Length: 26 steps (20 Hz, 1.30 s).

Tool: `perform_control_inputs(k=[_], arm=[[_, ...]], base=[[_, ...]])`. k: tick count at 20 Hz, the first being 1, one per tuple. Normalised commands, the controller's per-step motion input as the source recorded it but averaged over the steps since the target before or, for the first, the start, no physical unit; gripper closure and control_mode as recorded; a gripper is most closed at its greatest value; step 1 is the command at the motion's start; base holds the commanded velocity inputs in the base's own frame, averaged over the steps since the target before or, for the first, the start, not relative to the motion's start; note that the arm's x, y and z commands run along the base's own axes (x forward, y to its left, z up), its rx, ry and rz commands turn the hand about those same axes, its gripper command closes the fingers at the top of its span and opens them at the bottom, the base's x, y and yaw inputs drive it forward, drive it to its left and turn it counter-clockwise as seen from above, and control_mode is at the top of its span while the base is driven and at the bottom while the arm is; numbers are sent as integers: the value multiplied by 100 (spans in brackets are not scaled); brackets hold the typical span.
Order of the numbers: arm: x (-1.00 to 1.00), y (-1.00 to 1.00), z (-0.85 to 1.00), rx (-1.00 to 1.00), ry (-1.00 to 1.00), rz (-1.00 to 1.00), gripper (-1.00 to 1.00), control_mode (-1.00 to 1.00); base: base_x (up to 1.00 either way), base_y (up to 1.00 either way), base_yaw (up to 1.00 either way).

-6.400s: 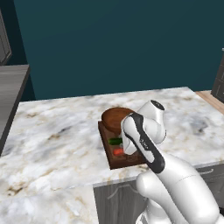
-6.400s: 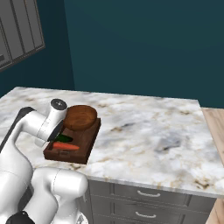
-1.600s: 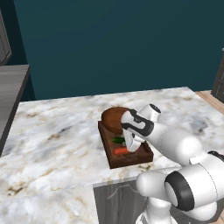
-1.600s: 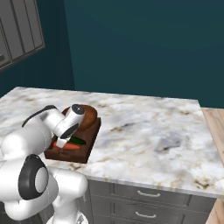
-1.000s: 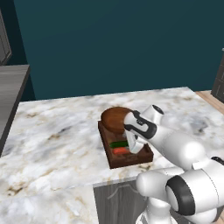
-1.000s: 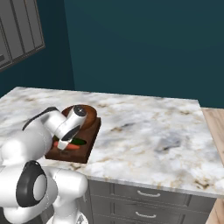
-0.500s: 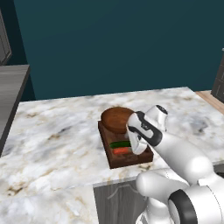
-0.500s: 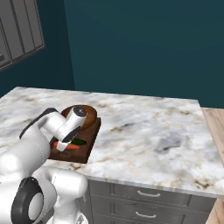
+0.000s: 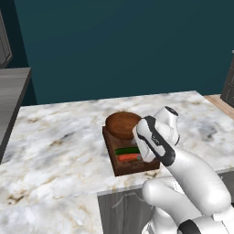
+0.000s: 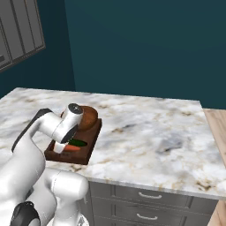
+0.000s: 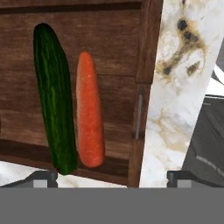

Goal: Place the two vegetables and bowl onto the tray for setting up a vegetable dip station.

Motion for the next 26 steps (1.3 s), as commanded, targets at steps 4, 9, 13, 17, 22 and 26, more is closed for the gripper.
perform_control_inputs(k=[4,9,13,17,22,26], arm=[[-34,0,23,-12,0,19,-100,-100],[-33,0,21,-11,-5,23,-100,-100],[-31,0,24,-13,-3,24,-100,-100],[-31,0,22,-16,-2,28,-100,-100],[-32,0,14,-17,-10,25,-100,-100],[-30,-1,12,-16,-8,28,-100,-100]], base=[[0,0,0],[0,0,0],[0,0,0],[0,0,0],[0,0,0],[0,0,0]])
